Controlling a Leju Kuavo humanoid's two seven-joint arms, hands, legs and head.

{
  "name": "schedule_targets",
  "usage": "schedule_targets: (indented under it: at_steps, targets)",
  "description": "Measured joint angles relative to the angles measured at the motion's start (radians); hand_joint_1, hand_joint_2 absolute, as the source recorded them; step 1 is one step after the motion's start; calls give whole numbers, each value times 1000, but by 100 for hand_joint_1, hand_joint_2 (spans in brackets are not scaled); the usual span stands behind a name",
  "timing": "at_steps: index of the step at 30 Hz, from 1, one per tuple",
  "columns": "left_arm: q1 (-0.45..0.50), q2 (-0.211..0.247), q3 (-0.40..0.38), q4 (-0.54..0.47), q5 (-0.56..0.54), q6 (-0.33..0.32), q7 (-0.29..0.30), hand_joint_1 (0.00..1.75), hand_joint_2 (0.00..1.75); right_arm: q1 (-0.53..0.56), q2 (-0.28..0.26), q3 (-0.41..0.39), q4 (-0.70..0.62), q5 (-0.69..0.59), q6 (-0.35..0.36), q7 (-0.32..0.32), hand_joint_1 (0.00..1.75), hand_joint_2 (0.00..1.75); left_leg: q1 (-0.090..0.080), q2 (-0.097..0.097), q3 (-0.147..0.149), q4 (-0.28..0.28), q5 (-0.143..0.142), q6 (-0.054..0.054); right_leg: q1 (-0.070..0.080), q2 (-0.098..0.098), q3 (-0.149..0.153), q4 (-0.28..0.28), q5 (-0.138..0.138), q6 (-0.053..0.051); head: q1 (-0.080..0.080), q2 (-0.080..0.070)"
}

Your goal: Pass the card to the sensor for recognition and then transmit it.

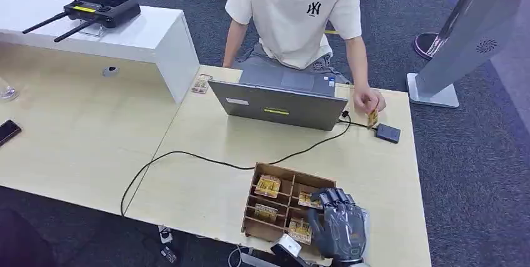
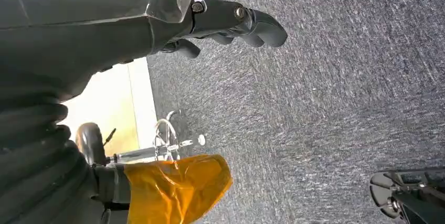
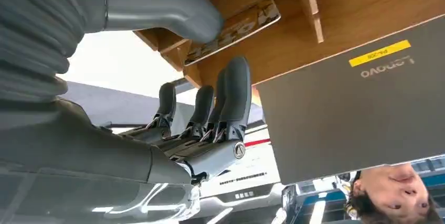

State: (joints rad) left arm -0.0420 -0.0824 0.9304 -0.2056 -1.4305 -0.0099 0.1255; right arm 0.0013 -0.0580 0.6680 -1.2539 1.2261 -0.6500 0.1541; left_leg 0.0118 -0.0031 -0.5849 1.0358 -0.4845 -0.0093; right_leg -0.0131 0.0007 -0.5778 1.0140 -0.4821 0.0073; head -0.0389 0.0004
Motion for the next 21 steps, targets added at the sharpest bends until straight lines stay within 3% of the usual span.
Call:
schedule_targets:
  at_steps: [4,5,6,11,21]
  targets:
    - [0,0,0,0,0,0,0,0,175,0,0,-12,0,4,1,2,105,175,0,0,0,0,0,0,0,0,0,0,0,0,0,0]
    - [0,0,0,0,0,0,0,0,175,0,0,-15,0,6,1,2,117,175,0,0,0,0,0,0,0,0,0,0,0,0,0,0]
    - [0,0,0,0,0,0,0,0,175,0,0,-18,0,9,2,2,140,175,0,0,0,0,0,0,0,0,0,0,0,0,0,0]
    - [0,0,0,0,0,0,0,0,175,1,0,-25,-1,14,5,2,173,175,0,0,0,0,0,0,0,0,0,0,0,0,0,0]
    - [0,0,0,0,-1,1,0,0,175,2,0,-43,-1,21,4,3,175,175,0,0,0,0,0,0,0,0,0,0,0,0,0,0]
